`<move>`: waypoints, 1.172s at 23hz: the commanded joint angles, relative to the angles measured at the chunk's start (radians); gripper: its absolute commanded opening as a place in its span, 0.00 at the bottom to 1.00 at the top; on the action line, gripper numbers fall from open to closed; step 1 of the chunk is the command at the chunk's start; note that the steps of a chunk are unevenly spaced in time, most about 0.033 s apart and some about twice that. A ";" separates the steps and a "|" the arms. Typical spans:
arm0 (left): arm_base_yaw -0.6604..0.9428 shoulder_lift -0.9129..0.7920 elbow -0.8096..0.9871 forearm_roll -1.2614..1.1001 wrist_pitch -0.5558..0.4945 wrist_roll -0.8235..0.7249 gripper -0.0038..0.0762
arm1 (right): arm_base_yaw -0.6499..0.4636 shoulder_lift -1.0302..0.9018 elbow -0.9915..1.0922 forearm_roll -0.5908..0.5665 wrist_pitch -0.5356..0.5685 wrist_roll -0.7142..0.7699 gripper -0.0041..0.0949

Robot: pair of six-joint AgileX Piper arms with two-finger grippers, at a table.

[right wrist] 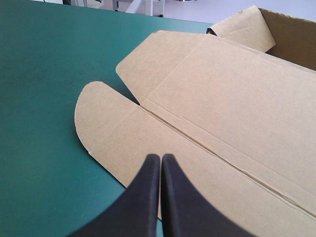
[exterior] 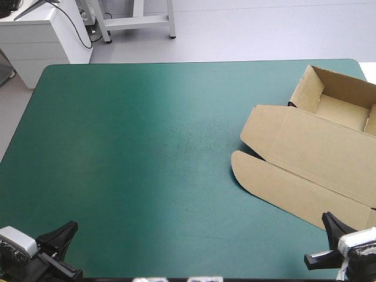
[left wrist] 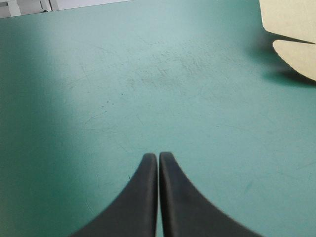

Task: Fold the box

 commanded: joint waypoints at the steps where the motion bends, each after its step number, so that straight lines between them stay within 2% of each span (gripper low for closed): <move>1: -0.005 -0.008 -0.021 0.000 -0.079 -0.006 0.04 | 0.001 -0.025 -0.016 -0.014 -0.089 0.017 0.04; 27: -0.005 -0.008 -0.021 -0.002 -0.081 0.006 0.04 | 0.001 -0.025 -0.016 -0.014 -0.089 0.021 0.04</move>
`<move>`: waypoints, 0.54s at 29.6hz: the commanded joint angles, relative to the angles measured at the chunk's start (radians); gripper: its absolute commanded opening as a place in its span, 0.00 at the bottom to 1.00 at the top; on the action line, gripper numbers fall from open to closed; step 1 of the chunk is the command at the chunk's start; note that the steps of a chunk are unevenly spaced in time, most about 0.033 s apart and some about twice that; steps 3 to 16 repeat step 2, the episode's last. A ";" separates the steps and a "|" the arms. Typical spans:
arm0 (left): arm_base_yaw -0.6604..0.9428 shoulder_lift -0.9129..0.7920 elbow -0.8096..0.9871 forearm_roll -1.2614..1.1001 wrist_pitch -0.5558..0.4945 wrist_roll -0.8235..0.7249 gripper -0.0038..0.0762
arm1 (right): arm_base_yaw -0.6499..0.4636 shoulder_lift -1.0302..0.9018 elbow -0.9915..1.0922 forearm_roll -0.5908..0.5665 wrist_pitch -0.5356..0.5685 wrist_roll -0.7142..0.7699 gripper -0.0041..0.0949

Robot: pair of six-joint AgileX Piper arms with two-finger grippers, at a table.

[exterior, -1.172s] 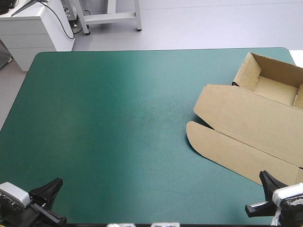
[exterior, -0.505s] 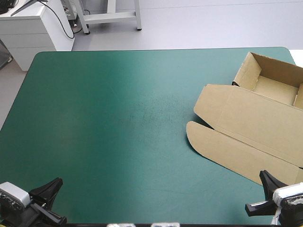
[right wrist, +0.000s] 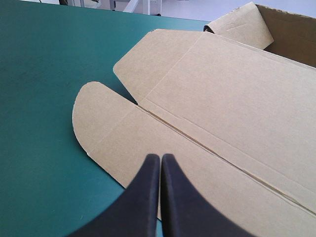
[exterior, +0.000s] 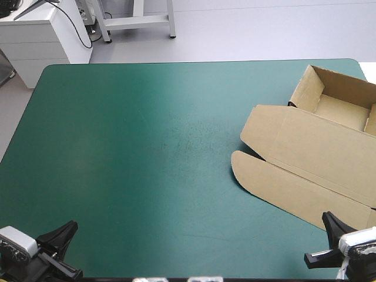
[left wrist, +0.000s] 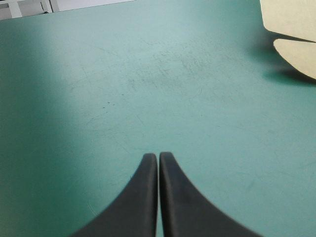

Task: Fold the box

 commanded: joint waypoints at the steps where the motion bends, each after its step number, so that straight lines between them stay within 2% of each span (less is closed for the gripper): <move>1: -0.005 -0.008 -0.021 -0.003 -0.081 -0.004 0.04 | 0.001 -0.025 -0.024 -0.004 -0.079 0.004 0.04; 16: -0.005 -0.008 -0.021 -0.003 -0.081 -0.004 0.04 | 0.001 -0.025 -0.024 -0.004 -0.079 0.004 0.04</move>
